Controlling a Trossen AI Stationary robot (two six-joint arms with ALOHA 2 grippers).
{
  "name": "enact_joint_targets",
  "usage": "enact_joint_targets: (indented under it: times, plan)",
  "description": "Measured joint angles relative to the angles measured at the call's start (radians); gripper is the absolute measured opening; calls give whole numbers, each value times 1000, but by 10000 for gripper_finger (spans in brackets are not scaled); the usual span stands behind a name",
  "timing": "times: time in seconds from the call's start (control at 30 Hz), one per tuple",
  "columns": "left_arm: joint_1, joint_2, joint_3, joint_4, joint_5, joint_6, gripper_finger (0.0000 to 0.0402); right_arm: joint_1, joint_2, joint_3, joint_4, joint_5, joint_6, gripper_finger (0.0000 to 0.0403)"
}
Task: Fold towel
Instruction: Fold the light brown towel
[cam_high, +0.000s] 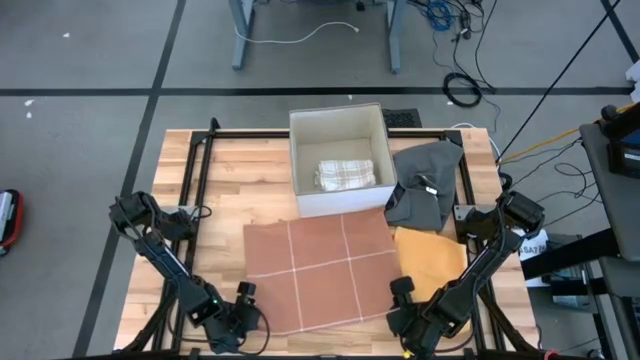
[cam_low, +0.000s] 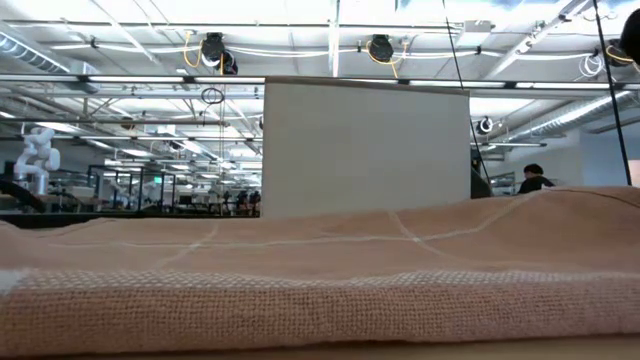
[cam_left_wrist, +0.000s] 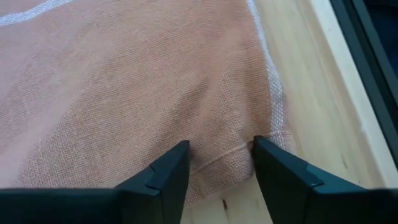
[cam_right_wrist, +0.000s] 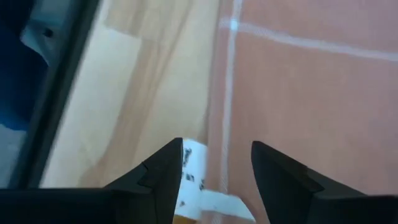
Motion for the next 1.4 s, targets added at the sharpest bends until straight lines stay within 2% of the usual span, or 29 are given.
enact_joint_targets:
  times: [0.3,0.57,0.73,0.83,1.03,1.1,1.17,1.23,1.4]
  plan:
    - [-15,1,-1,2,-8,-4,113,2,17,-34,-49,-10,52,178]
    - [-36,-25,24,45,71,-31,108,-2,26,-35,-43,-5,44,178]
    - [-36,-36,121,-67,67,-19,108,-2,26,-35,-35,-3,44,178]
    - [-36,-37,181,-128,49,7,123,-2,26,-35,-21,-3,44,178]
    - [-36,-32,194,-124,23,18,204,-2,26,-35,-16,3,44,178]
    - [-36,-24,192,-78,55,25,223,-2,26,-35,-13,18,44,178]
    - [-36,-20,185,25,108,56,230,-2,26,-35,-7,22,40,178]
    - [-36,-11,181,102,120,91,230,-2,26,-35,-6,23,36,178]
    - [-29,45,178,95,113,91,219,-9,25,-35,1,23,25,178]
